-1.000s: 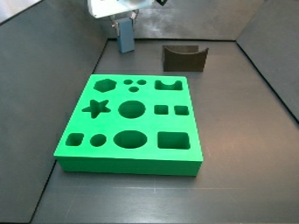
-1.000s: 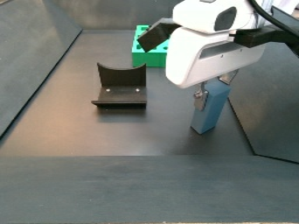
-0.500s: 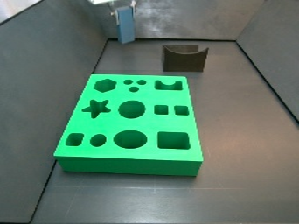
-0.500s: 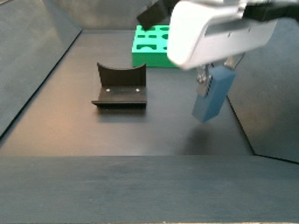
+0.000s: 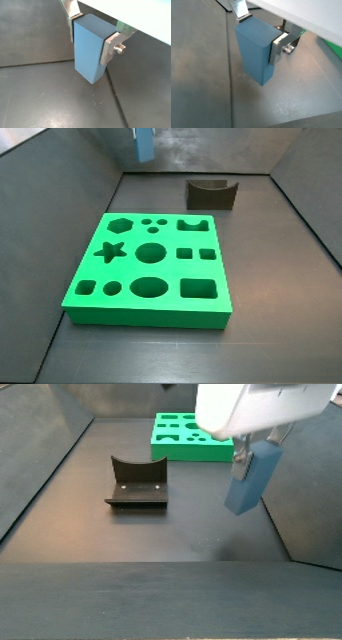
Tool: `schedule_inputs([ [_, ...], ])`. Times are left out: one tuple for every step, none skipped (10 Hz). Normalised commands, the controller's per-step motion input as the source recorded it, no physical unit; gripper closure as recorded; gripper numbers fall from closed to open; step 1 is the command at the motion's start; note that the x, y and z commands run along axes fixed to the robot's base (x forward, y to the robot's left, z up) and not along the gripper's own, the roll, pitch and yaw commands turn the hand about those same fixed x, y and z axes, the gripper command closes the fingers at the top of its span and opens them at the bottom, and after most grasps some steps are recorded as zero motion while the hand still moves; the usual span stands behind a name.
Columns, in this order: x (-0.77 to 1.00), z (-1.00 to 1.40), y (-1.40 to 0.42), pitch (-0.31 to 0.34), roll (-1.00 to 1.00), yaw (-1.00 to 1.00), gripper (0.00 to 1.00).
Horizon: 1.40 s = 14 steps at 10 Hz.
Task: Pick up the rectangle object. Move up. Move to above the board. Insert the rectangle object.
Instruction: Move to above the board.
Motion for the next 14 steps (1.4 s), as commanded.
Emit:
schedule_inputs([
  [0.02,1.0,0.27,0.075,-0.07,-0.02,1.0],
  [0.02,1.0,0.26,0.073,-0.05,-0.02,1.0],
  [0.02,1.0,0.24,0.079,-0.03,-0.03,1.0],
  [0.01,1.0,0.23,0.081,-0.01,-0.03,1.0],
  [0.01,1.0,0.2,0.081,0.0,-0.03,1.0],
  [0.01,1.0,0.19,0.078,0.0,-0.02,1.0],
  [0.01,1.0,0.17,0.074,0.0,-0.02,1.0],
  [0.0,1.0,0.16,0.075,0.0,-0.02,1.0],
  [0.0,1.0,0.13,0.075,0.0,-0.01,1.0],
  [0.0,1.0,0.12,0.074,0.0,-0.01,1.0],
  [0.0,0.89,0.09,0.076,0.01,-0.01,1.0],
  [0.0,0.78,0.07,0.076,0.01,0.0,1.0],
  [-0.01,0.57,0.04,0.077,0.02,0.0,1.0],
  [-0.01,0.46,0.03,0.078,0.02,0.0,1.0],
])
